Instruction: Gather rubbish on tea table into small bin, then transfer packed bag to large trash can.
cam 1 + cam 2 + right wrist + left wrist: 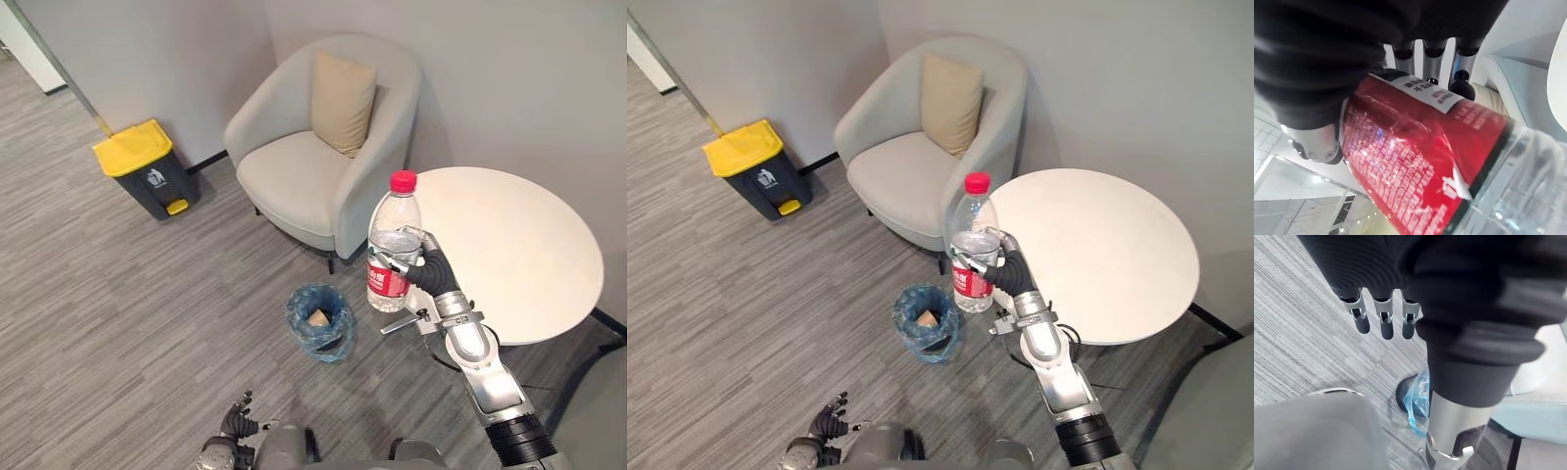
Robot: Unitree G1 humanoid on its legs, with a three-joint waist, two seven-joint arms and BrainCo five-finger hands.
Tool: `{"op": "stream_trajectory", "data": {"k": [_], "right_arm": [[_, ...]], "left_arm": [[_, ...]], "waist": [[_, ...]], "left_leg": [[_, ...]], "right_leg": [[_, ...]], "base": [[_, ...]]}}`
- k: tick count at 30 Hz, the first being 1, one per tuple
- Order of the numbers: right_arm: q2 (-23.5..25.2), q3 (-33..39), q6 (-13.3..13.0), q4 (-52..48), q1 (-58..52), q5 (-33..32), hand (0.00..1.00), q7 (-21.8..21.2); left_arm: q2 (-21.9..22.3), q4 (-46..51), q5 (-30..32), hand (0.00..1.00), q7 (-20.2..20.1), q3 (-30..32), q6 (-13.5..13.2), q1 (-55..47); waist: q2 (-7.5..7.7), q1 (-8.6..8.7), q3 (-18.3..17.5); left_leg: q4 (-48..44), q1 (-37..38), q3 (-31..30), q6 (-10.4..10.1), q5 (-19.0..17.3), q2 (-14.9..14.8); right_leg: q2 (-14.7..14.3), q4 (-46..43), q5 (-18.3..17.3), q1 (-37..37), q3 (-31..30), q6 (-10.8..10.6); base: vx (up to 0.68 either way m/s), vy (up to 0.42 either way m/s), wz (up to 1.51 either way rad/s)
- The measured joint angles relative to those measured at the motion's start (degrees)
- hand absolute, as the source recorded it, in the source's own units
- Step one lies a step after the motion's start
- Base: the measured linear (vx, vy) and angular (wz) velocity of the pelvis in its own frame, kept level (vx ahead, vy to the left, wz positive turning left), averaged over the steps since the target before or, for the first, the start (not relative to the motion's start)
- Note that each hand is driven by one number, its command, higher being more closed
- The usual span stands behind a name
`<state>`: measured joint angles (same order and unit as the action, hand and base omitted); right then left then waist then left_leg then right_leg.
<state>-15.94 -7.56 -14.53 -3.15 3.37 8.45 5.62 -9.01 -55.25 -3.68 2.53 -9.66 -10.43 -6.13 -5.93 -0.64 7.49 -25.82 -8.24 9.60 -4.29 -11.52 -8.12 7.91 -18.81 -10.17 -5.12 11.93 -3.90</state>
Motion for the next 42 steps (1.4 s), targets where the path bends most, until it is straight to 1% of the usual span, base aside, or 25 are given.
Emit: {"op": "stream_trajectory", "data": {"k": [1,3,6,9,11,14,18,22,23,25,26,27,29,30,31,32,33,34,35,36,37,38,40,41,42], "right_arm": [[0.7,1.4,0.1,0.0,-1.1,0.1,1.0,0.5],[2.4,2.1,0.4,0.1,-2.6,0.2,1.0,0.3],[3.4,2.0,0.4,0.1,-3.1,0.2,1.0,0.2],[4.4,2.1,0.3,0.1,-3.2,0.1,1.0,0.0],[4.2,2.4,0.3,0.1,-3.6,0.1,1.0,0.0],[4.3,2.3,0.4,0.1,-4.0,0.0,1.0,-0.4],[4.2,1.9,0.4,0.3,-4.1,0.0,1.0,-0.7],[3.6,-0.4,0.4,2.1,-3.7,0.0,1.0,-0.8],[3.7,-1.7,0.4,3.3,-3.7,0.0,1.0,-0.8],[3.6,-2.5,0.5,4.3,-3.7,0.2,1.0,-0.9],[3.6,-2.7,0.8,4.6,-3.9,0.2,1.0,-0.9],[3.6,-2.5,1.0,4.6,-3.9,0.3,1.0,-0.8],[3.7,-2.4,1.0,4.6,-3.7,0.7,1.0,-0.8],[3.7,-2.5,1.2,4.6,-3.3,0.8,1.0,-0.9],[3.7,-2.5,1.3,4.6,-3.3,0.8,1.0,-0.9],[3.6,-2.4,1.3,4.6,-3.2,0.8,1.0,-0.9],[3.6,-2.5,1.4,4.6,-3.2,0.8,1.0,-1.0],[3.6,-2.4,1.4,4.6,-3.1,0.7,1.0,-1.0],[3.2,-2.4,1.4,4.6,-3.1,0.6,1.0,-1.0],[2.4,-2.2,1.4,4.6,-3.1,0.6,1.0,-1.0],[1.5,-1.9,1.4,4.5,-2.9,0.6,1.0,-1.0],[1.4,-1.7,1.4,4.5,-2.5,0.6,1.0,-1.0],[1.4,-1.5,1.4,4.5,-2.3,0.6,1.0,-1.0],[1.4,-1.5,1.5,4.5,-2.9,0.5,1.0,-1.4],[1.4,-1.6,1.5,4.5,-3.2,0.4,1.0,-1.6]], "left_arm": [[0.2,-0.1,0.1,0.0,0.0,0.0,0.1,0.8],[0.1,-0.3,1.2,0.0,-0.1,-0.2,0.1,1.4],[0.1,-0.1,2.2,0.0,0.0,-0.8,0.1,0.8],[-0.6,-0.2,2.9,0.0,0.0,-0.8,0.2,-0.4],[-0.7,-0.4,3.6,0.0,0.0,-0.8,0.2,-0.4],[-0.7,-0.6,4.3,0.0,0.0,-0.7,0.1,-0.4],[-0.7,-1.1,4.4,0.0,0.0,0.4,0.1,-0.5],[-0.8,-1.2,4.4,0.0,0.0,1.3,0.1,-0.9],[-1.2,-1.0,4.3,0.0,0.0,1.3,0.1,-1.2],[-1.9,-1.1,4.2,0.0,0.1,1.3,0.1,-1.6],[-2.5,-1.1,4.2,0.0,0.1,1.3,0.1,-1.8],[-2.9,-1.1,4.1,0.0,0.1,1.2,0.1,-1.6],[-3.0,-0.8,4.1,0.0,0.1,1.3,0.1,-1.6],[-2.9,-0.5,4.0,0.0,0.1,1.3,0.1,-1.0],[-2.7,-0.4,4.0,0.0,0.1,1.3,0.1,-1.0],[-2.6,-0.6,3.9,0.0,0.1,1.3,0.2,-0.7],[-2.7,-0.7,3.9,0.0,0.1,1.3,0.2,-0.6],[-2.8,-1.1,3.9,0.0,0.1,1.3,0.2,-0.6],[-3.1,-1.3,3.9,0.0,0.1,1.3,0.2,-0.7],[-2.7,-1.9,3.9,0.0,0.1,1.2,0.2,-0.6],[-2.2,-1.8,4.1,0.0,-0.1,1.0,0.0,-0.4],[-1.6,-1.8,4.2,0.0,-0.1,1.1,0.0,-0.6],[-1.2,-1.8,4.2,0.0,-0.1,1.3,0.1,-0.4],[-1.2,-1.8,4.4,0.0,-0.1,1.4,0.1,-0.4],[-1.2,-1.8,4.4,0.0,-0.1,1.4,0.1,-0.4]], "waist": [[0.33,0.2,-0.1],[2.22,0.29,0.0],[2.17,-0.25,0.0],[2.24,-0.02,-0.3],[2.21,0.13,-0.3],[2.17,0.12,-0.3],[2.12,0.03,-0.4],[2.55,-0.36,-0.2],[3.13,-0.3,0.2],[3.97,-0.23,1.1],[4.98,-0.06,1.8],[5.53,-0.01,2.1],[5.93,0.07,2.1],[5.49,0.24,2.9],[5.13,0.28,3.1],[4.73,0.36,3.4],[4.64,0.43,3.6],[5.36,0.68,3.4],[5.86,1.38,3.1],[5.33,1.82,3.0],[4.01,1.3,2.1],[3.27,1.29,1.9],[2.55,1.31,1.8],[2.37,1.42,1.8],[2.36,1.46,1.8]], "left_leg": [[7.1,2.4,-0.2,0.4,-0.1,1.5],[12.2,3.5,-1.9,1.4,4.0,4.1],[13.6,5.9,-3.1,2.1,5.1,5.3],[16.2,7.6,-2.8,2.0,6.7,5.5],[19.2,8.1,-2.4,1.9,8.9,5.3],[22.0,8.2,-1.8,1.3,10.3,4.8],[22.8,7.6,-1.0,1.2,10.5,4.3],[17.8,4.3,0.2,1.9,8.1,4.1],[13.5,2.6,0.6,2.2,5.4,4.3],[8.8,1.7,0.7,2.3,2.2,4.7],[6.1,1.7,0.4,2.7,0.1,5.6],[4.8,1.6,-0.3,3.1,-1.1,6.5],[4.8,1.9,-2.0,4.0,-1.8,7.6],[4.8,2.4,-3.3,4.7,-2.1,7.3],[4.9,2.5,-4.1,5.0,-2.1,6.9],[5.5,3.2,-5.3,4.8,-2.3,6.2],[6.0,3.7,-5.8,4.6,-2.4,6.2],[6.9,5.2,-6.5,4.0,-2.7,6.3],[6.7,6.3,-7.6,2.7,-3.0,6.5],[6.4,7.2,-9.0,1.9,-3.8,6.4],[6.6,7.2,-9.3,1.4,-4.2,5.3],[7.0,7.2,-9.5,1.2,-4.2,4.6],[6.4,7.0,-9.5,0.5,-3.8,3.1],[3.2,6.9,-9.5,-0.1,-3.4,1.6],[1.1,6.7,-9.4,-0.3,-3.3,1.0]], "right_leg": [[0.3,0.9,0.7,-0.1,0.8,-1.0],[0.6,4.1,2.1,1.3,-0.1,-1.3],[0.7,7.2,3.7,5.1,-0.9,-1.9],[0.5,8.5,5.0,5.9,-1.6,-1.9],[0.0,10.0,6.6,5.5,-1.9,-1.4],[-0.9,10.9,7.2,4.7,-2.8,-1.1],[-1.8,11.1,7.3,3.3,-5.0,-1.1],[-1.7,8.3,6.7,-0.4,-7.6,-1.2],[-1.1,3.9,4.1,-2.3,-8.4,-1.6],[0.2,-2.3,0.8,-3.6,-9.0,-2.4],[1.4,-6.6,-1.8,-4.3,-8.8,-2.9],[2.4,-8.4,-3.1,-4.2,-8.6,-2.7],[3.6,-10.3,-2.9,-4.3,-7.6,-2.8],[2.9,-14.8,-3.0,-7.5,-7.7,-1.3],[1.8,-14.3,-3.3,-8.2,-7.8,-0.8],[-0.1,-11.8,-3.0,-9.4,-7.7,-0.4],[-0.6,-10.2,-2.7,-10.1,-7.8,-0.4],[-1.5,-6.8,-1.3,-10.8,-7.8,-0.4],[-2.2,-4.2,3.7,-10.5,-8.5,0.5],[-2.5,-4.5,5.6,-9.3,-7.8,1.8],[-3.3,-4.9,4.6,-9.3,-7.2,2.4],[-4.0,-4.8,4.1,-9.3,-6.7,2.9],[-5.3,-3.2,3.8,-8.1,-6.1,3.3],[-6.7,0.1,4.1,-4.7,-5.2,3.8],[-7.3,1.6,4.2,-3.0,-4.9,3.9]], "base": [[-0.06,0.113,0.61],[-0.08,0.098,0.77],[-0.07,0.075,0.34],[-0.1,0.028,-0.1],[-0.13,-0.027,-0.08],[-0.17,-0.04,-0.16],[-0.06,-0.024,-0.15],[0.01,0.023,-0.18],[0.04,0.044,-0.21],[0.03,0.037,-0.02],[0.06,0.036,0.23],[0.07,0.026,0.3],[0.17,0.063,0.34],[0.22,0.059,0.32],[0.17,0.028,0.37],[0.17,-0.012,0.38],[0.22,-0.074,0.5],[0.31,-0.149,0.58],[0.3,-0.165,0.75],[0.34,-0.179,0.55],[0.35,-0.162,0.28],[0.4,-0.191,0.02],[0.27,-0.148,0.03],[0.22,-0.135,0.08],[0.32,-0.188,0.09]]}}
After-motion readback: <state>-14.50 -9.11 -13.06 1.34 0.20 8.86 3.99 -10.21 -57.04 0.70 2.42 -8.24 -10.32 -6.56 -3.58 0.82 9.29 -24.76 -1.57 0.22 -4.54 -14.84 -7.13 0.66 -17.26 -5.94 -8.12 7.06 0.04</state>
